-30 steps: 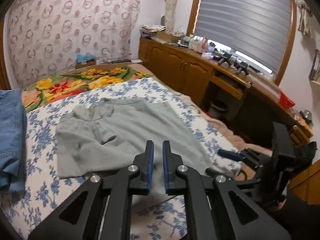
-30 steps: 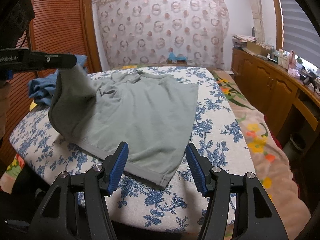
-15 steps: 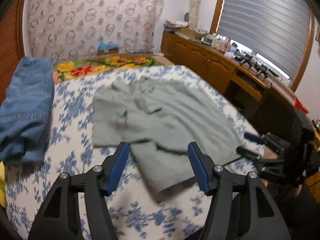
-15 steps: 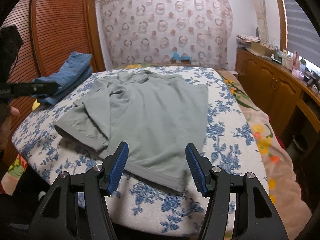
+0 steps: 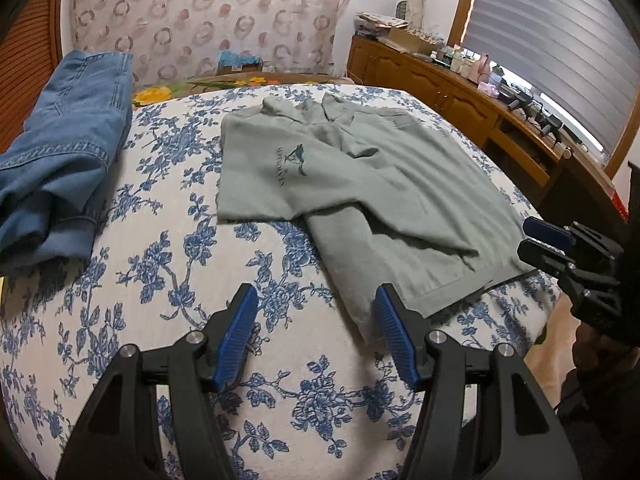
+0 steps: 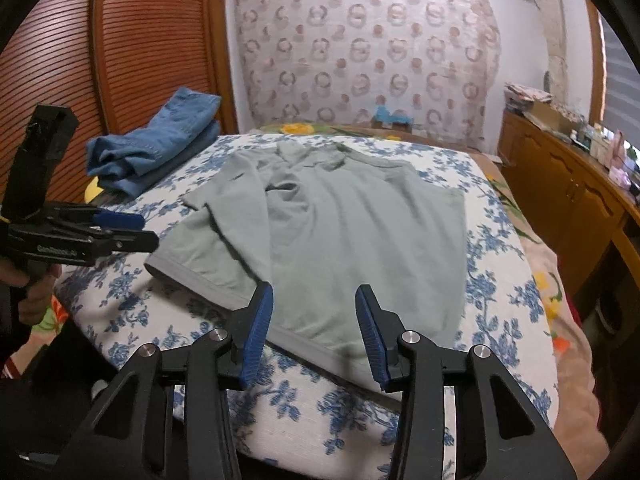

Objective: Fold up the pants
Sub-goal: 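Move the right tool to the other shirt side and close on it, then lift that side with the right tool and fold it over the shirt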

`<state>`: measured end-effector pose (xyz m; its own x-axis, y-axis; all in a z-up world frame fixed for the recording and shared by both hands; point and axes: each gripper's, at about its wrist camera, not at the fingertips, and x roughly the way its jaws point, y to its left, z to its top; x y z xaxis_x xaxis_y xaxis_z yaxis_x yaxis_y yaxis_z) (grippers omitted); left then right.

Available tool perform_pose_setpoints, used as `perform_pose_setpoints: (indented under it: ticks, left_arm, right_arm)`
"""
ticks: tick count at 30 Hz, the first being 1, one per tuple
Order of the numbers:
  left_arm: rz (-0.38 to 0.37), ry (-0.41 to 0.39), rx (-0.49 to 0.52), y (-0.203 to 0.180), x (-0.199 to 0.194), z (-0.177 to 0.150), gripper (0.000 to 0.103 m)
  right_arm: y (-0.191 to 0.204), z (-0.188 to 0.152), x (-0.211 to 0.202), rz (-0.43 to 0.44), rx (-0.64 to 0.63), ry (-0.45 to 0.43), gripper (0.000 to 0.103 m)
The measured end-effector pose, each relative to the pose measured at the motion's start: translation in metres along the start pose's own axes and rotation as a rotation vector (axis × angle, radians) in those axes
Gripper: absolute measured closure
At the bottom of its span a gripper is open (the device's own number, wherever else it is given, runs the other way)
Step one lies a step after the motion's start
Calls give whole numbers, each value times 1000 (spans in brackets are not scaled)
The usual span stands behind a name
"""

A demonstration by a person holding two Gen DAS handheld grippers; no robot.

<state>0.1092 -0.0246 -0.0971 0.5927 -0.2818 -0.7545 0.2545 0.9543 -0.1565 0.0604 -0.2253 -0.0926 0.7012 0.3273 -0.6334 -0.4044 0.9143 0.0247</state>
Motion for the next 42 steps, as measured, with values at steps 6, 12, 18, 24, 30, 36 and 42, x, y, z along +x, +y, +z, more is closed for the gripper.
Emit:
perform_pose_setpoints:
  ticks: [6, 12, 18, 24, 30, 36, 42]
  left_arm:
    - [8, 24, -17, 1, 7, -4, 42]
    - [-17, 17, -51, 7, 8, -7, 42]
    - [-9, 3, -46, 6, 7, -9, 42]
    - [-12, -11, -46, 6, 7, -10, 42]
    - [-8, -2, -56, 6, 5, -10, 42]
    - [-12, -32, -56, 3, -5, -8, 42]
    - [-18, -69, -30, -8, -19, -2, 42]
  right_arm:
    - [8, 9, 10, 36, -23, 17, 62]
    - [15, 14, 30, 88, -27, 61, 66]
    - [25, 14, 48, 117, -55, 110, 71]
    - [31, 12, 63, 100, -84, 138, 73]
    - [32, 14, 63, 119, -108, 137, 98]
    - [36, 22, 50, 125, -127, 74, 102]
    - [32, 37, 29, 88, -125, -10, 102]
